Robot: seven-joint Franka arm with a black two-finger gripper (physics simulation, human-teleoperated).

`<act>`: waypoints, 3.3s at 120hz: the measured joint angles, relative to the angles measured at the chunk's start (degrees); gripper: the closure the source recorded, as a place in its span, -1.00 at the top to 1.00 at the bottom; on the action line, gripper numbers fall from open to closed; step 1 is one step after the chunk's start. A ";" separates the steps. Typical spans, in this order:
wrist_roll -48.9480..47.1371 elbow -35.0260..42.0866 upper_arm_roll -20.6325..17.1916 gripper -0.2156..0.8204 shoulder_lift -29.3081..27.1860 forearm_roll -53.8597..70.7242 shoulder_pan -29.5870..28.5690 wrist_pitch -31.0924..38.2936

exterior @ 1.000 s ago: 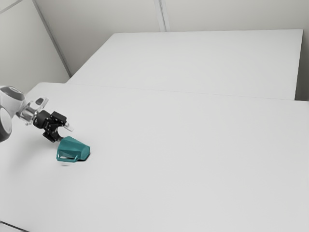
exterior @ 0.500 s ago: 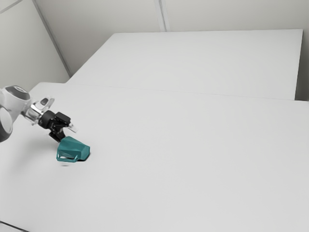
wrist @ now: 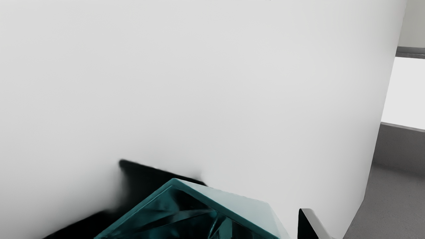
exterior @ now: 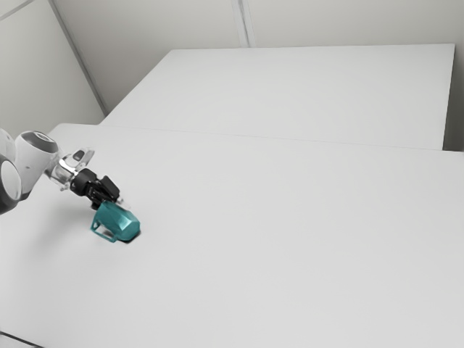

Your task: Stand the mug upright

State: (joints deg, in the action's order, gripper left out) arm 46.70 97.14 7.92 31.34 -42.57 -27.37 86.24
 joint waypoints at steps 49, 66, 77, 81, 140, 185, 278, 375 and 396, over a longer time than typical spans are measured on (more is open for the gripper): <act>-0.18 -0.62 -3.56 -0.89 -2.50 0.20 0.48 0.57; -0.54 -0.62 -4.16 -0.91 -3.27 0.40 0.55 0.61; -0.76 -0.61 -4.47 -0.92 -4.00 0.53 0.68 0.65; -0.84 -0.61 -4.53 -0.92 -4.32 0.58 0.83 0.66; -6.50 3.51 -5.04 -0.93 -16.78 16.71 13.32 9.46; -15.12 10.11 -8.49 -0.93 -21.66 33.01 19.96 23.81; -29.57 15.98 -8.55 -0.93 -20.27 47.17 27.08 39.08; -34.99 15.83 -8.48 -0.93 -15.85 51.24 28.24 39.41; -34.98 15.82 -8.45 -0.39 -15.58 50.79 28.25 39.41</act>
State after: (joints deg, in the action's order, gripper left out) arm 11.72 112.96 -0.53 15.76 8.22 0.88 125.65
